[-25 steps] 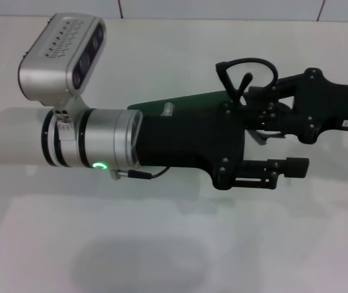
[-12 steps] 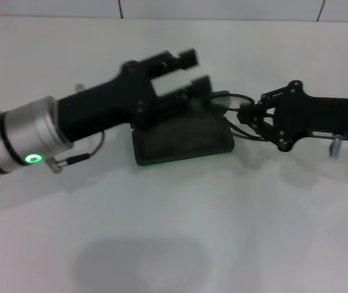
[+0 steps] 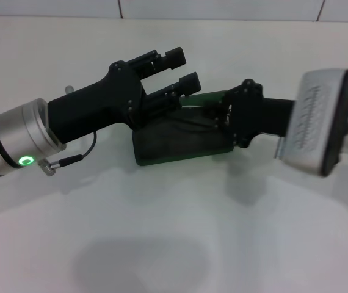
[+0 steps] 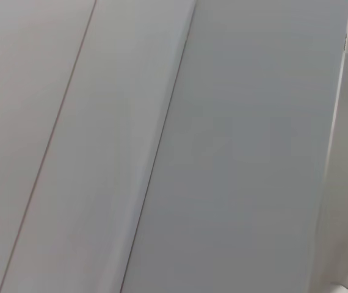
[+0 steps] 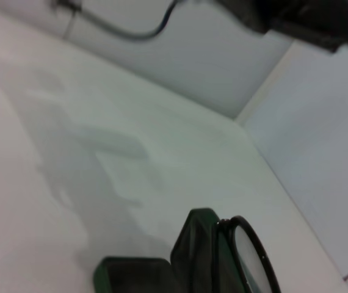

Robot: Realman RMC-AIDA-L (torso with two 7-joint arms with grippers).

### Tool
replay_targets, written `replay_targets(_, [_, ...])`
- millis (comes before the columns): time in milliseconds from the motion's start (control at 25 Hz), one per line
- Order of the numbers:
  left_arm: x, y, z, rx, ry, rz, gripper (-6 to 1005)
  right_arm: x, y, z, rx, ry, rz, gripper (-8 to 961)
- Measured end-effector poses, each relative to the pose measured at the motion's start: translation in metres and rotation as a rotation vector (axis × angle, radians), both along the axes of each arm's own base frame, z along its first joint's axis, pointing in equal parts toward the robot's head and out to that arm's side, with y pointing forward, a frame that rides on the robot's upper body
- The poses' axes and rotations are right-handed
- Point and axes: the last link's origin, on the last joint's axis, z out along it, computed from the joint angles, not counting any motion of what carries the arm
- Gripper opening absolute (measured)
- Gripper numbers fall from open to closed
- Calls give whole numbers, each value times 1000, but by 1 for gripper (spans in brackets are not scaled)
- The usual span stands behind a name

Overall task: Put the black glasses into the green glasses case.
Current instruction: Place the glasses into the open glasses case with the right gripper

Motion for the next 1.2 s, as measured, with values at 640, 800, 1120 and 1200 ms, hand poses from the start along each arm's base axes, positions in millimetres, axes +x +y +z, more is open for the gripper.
replay_targets(640, [3,2,0,-4,5,-14,623,-9,-11,-38,114,-140,80,139])
replay_targets(800, [3,3,0,-3,7,-13,623,-9,-12,-40,119,-147,86,140])
replay_targets(1120, [5,7,-1,-4,13,-4,623,-9,-13,-45,121,-163,96,143])
replay_targets(1200, [5,8,-1,-3,14,-1,623,-10,-15,-45,119,-156,95,147])
